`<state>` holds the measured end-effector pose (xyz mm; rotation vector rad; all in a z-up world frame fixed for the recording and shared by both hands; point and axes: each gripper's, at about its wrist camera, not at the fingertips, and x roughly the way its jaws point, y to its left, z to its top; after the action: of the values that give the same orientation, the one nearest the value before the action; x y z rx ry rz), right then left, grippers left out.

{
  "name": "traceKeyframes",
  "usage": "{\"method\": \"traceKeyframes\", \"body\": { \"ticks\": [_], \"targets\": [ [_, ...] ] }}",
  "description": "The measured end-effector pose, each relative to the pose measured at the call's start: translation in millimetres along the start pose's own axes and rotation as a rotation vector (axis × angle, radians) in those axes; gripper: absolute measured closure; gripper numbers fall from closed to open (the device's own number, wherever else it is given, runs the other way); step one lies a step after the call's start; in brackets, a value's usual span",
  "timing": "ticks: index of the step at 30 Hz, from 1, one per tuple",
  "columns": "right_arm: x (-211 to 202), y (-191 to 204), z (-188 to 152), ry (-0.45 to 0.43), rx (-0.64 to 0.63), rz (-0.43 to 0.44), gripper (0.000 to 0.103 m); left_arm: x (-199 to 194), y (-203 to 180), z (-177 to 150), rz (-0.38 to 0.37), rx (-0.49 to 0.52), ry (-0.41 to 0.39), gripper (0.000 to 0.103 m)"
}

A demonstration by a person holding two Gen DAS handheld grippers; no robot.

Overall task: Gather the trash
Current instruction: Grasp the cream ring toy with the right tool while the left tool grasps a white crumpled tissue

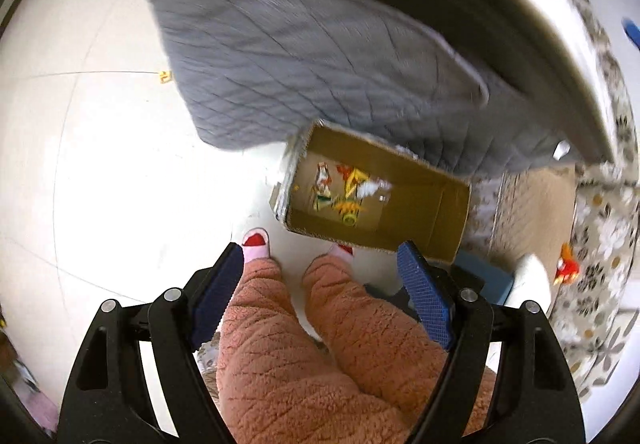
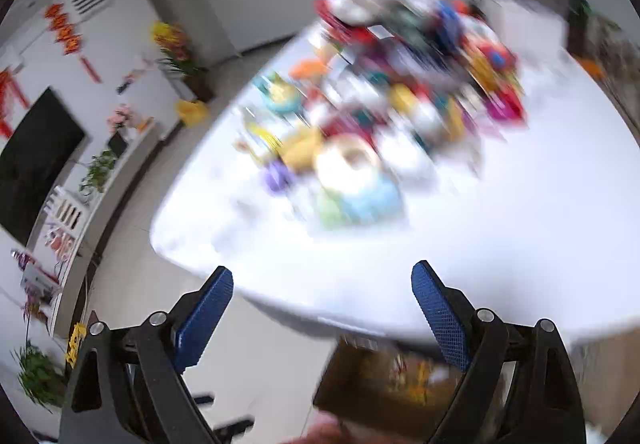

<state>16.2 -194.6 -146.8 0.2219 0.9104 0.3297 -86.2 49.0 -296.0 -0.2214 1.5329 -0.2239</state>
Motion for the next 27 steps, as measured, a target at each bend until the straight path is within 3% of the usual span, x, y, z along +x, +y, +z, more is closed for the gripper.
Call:
{"method": "traceKeyframes", "body": {
  "ticks": [3, 8, 13, 19, 20, 22, 27],
  "targets": [
    [30, 12, 39, 0.034, -0.016, 0.044, 0.017, -14, 15, -5, -0.009, -0.054, -0.031, 0.026],
    [78, 8, 71, 0.095, -0.038, -0.035, 0.017, -27, 39, -13, -0.025, -0.139, -0.067, 0.026],
    [116, 3, 81, 0.184, -0.108, -0.136, 0.021, -32, 56, -24, -0.027, -0.194, -0.077, 0.026],
    [151, 6, 89, 0.264, -0.19, -0.178, 0.02, -31, 68, -33, -0.014, -0.247, -0.072, 0.026],
    [155, 8, 89, 0.273, -0.212, -0.19, 0.021, -32, 70, -34, -0.013, -0.252, -0.072, 0.026],
    [158, 14, 85, 0.283, -0.263, -0.226, 0.038, -35, 71, -33, -0.013, -0.257, -0.077, 0.026],
    [134, 13, 90, 0.272, -0.204, -0.147, 0.041, -44, 70, -25, -0.008, -0.231, -0.105, 0.026]
  ]
}}
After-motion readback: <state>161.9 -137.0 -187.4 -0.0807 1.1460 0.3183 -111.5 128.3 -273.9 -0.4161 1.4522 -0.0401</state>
